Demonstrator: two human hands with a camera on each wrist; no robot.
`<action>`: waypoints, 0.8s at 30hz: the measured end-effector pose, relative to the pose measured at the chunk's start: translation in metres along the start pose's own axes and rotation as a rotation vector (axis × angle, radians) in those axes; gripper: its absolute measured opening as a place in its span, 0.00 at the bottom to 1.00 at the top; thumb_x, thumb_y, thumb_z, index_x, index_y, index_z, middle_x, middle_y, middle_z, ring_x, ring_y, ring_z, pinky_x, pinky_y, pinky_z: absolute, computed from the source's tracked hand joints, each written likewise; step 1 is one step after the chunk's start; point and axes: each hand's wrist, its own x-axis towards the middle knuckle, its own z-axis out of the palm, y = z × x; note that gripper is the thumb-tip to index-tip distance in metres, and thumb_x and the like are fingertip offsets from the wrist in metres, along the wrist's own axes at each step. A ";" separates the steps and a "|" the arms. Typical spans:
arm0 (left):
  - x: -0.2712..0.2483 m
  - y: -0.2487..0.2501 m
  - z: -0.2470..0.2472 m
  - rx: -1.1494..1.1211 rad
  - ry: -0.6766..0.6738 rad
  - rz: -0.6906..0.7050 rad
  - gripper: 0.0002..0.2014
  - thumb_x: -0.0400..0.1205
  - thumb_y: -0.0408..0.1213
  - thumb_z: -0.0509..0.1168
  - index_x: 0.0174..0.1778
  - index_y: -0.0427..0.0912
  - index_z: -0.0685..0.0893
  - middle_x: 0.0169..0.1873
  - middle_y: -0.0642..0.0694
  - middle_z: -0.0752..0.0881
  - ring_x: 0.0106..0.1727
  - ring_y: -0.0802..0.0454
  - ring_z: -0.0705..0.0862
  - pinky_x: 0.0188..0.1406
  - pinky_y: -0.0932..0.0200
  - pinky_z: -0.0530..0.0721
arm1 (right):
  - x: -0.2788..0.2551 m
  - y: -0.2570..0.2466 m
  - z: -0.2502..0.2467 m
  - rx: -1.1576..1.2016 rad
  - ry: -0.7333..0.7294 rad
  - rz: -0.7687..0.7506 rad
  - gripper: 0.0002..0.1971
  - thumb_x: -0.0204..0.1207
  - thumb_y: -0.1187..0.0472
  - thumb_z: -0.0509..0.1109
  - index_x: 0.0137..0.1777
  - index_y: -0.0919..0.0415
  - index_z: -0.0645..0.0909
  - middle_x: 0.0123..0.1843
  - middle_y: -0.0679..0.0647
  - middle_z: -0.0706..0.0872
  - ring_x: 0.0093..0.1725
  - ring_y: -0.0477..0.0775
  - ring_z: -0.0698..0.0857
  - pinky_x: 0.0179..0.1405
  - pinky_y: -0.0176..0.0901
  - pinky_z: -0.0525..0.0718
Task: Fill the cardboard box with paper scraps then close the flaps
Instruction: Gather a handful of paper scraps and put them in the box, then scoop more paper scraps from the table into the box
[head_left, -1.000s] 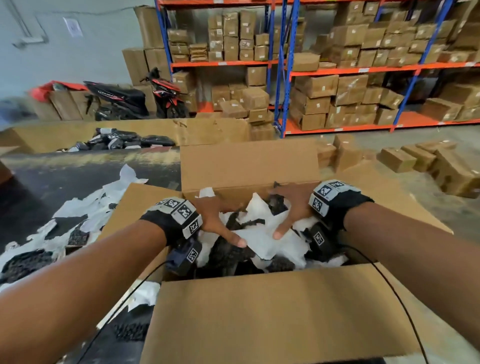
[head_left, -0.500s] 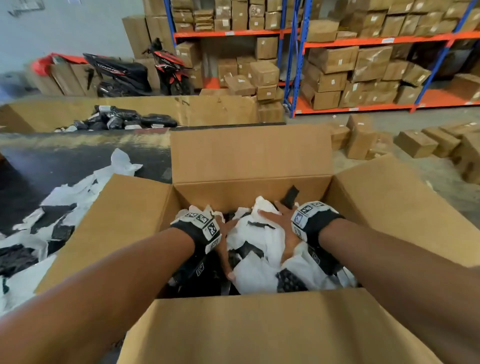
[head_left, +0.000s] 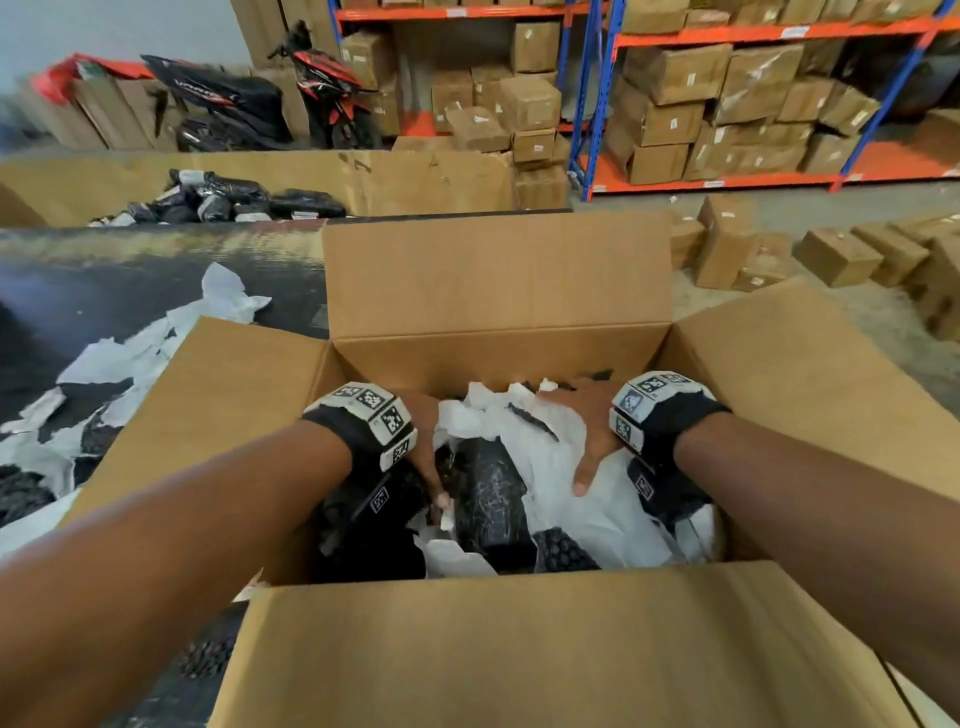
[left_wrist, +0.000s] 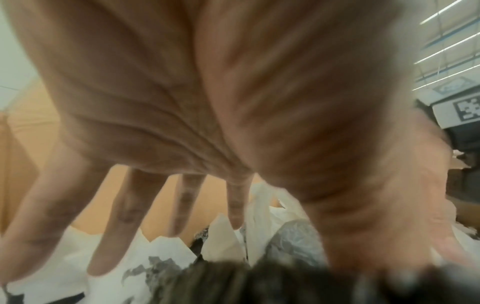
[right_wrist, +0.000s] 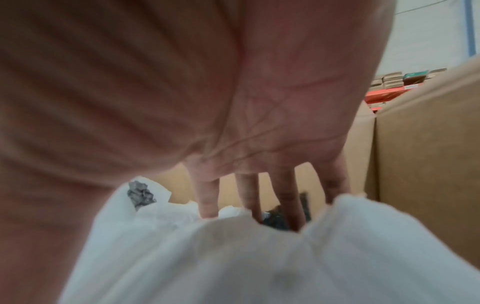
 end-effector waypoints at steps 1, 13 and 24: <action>0.002 -0.003 0.001 0.000 0.007 0.020 0.48 0.56 0.67 0.85 0.73 0.56 0.81 0.66 0.56 0.87 0.66 0.51 0.85 0.74 0.51 0.78 | 0.005 0.004 0.005 0.028 -0.003 0.019 0.66 0.62 0.40 0.85 0.89 0.49 0.40 0.90 0.51 0.47 0.88 0.58 0.49 0.84 0.55 0.50; -0.099 -0.011 -0.047 -0.144 0.394 0.128 0.43 0.74 0.65 0.75 0.83 0.54 0.70 0.72 0.47 0.83 0.69 0.45 0.82 0.64 0.54 0.76 | -0.070 -0.045 -0.053 0.025 0.429 0.069 0.41 0.69 0.33 0.76 0.79 0.47 0.71 0.77 0.51 0.77 0.74 0.59 0.76 0.73 0.56 0.74; -0.266 -0.132 0.019 -0.301 0.759 0.126 0.39 0.74 0.61 0.75 0.81 0.57 0.72 0.69 0.50 0.84 0.66 0.52 0.84 0.60 0.59 0.80 | -0.155 -0.255 -0.087 0.030 0.820 -0.233 0.34 0.71 0.34 0.75 0.75 0.46 0.77 0.71 0.51 0.82 0.69 0.55 0.78 0.66 0.49 0.74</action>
